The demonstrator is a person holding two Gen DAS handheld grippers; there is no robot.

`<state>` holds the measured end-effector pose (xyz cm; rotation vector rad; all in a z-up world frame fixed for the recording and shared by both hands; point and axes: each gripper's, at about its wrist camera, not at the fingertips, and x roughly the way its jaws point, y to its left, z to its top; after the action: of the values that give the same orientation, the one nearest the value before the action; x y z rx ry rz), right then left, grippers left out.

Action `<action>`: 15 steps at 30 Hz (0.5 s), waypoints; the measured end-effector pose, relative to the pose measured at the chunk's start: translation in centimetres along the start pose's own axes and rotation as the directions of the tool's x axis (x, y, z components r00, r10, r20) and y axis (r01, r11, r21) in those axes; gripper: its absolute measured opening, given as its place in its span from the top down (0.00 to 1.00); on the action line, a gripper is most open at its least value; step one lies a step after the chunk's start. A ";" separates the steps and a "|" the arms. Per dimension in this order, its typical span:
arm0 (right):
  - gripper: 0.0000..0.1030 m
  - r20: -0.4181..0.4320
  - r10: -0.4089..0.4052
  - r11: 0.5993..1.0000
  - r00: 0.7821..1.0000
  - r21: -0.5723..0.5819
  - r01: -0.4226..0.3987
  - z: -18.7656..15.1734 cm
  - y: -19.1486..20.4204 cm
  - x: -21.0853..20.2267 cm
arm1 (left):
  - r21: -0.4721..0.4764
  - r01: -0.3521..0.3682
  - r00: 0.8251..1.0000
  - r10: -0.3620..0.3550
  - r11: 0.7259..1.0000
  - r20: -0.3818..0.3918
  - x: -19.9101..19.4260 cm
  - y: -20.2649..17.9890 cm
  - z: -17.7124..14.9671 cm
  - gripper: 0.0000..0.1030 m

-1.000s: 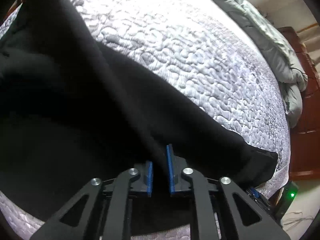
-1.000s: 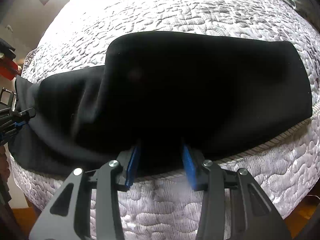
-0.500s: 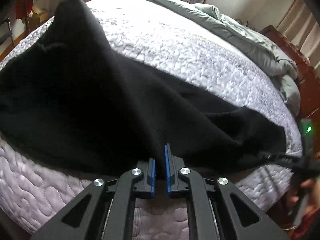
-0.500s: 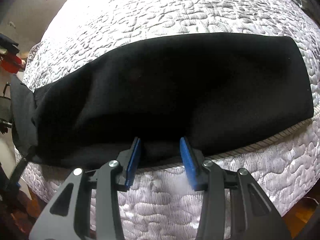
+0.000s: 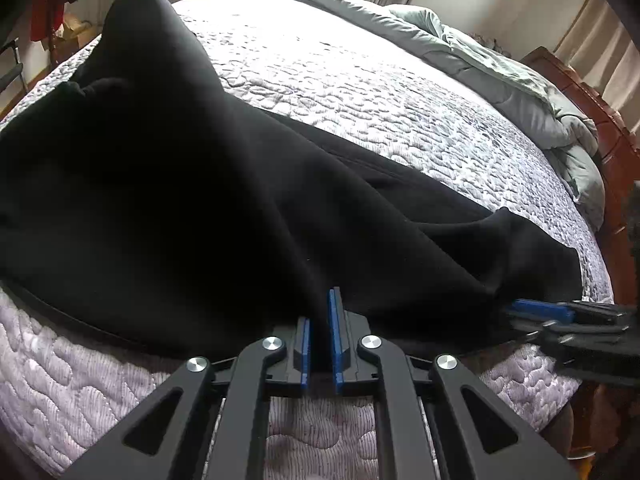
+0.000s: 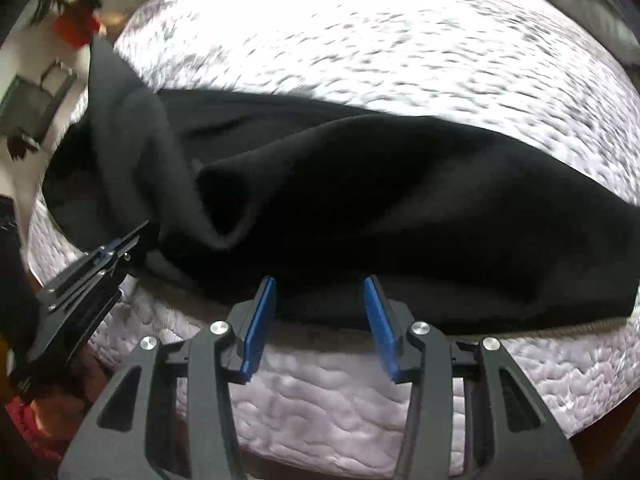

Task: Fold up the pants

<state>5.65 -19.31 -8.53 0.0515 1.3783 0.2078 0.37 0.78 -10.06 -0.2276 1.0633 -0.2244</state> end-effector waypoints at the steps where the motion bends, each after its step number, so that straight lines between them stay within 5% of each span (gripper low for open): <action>1: 0.57 -0.013 -0.004 1.000 1.000 -0.010 0.004 0.1 0.5 0.6 | 0.001 0.001 1.000 -0.001 1.000 -0.001 -0.1 0.4 -0.3 0.91; 4: 0.53 -0.038 -0.050 0.999 0.998 -0.005 0.050 0.5 0.6 2.6 | 0.005 0.003 1.000 -0.003 1.000 -0.017 -0.3 0.5 -0.3 0.87; 6: 0.52 -0.026 -0.068 0.998 0.997 0.001 0.068 0.5 0.4 3.1 | -0.007 -0.008 0.999 0.007 1.000 -0.031 -0.8 0.9 0.0 0.63; 9: 0.52 -0.002 -0.065 0.998 0.998 0.022 0.065 0.3 0.0 3.3 | -0.060 -0.019 1.000 0.018 0.998 -0.022 -2.5 2.3 0.9 0.49; 15: 0.52 0.023 -0.088 0.996 0.996 0.023 0.088 -0.3 -0.5 2.9 | -0.092 -0.147 0.989 0.145 0.985 -0.030 -3.5 5.3 5.8 0.42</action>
<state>5.90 -19.29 -11.48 0.0117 1.3557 0.1177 4.21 7.34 -5.95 -0.2311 1.1102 -0.0449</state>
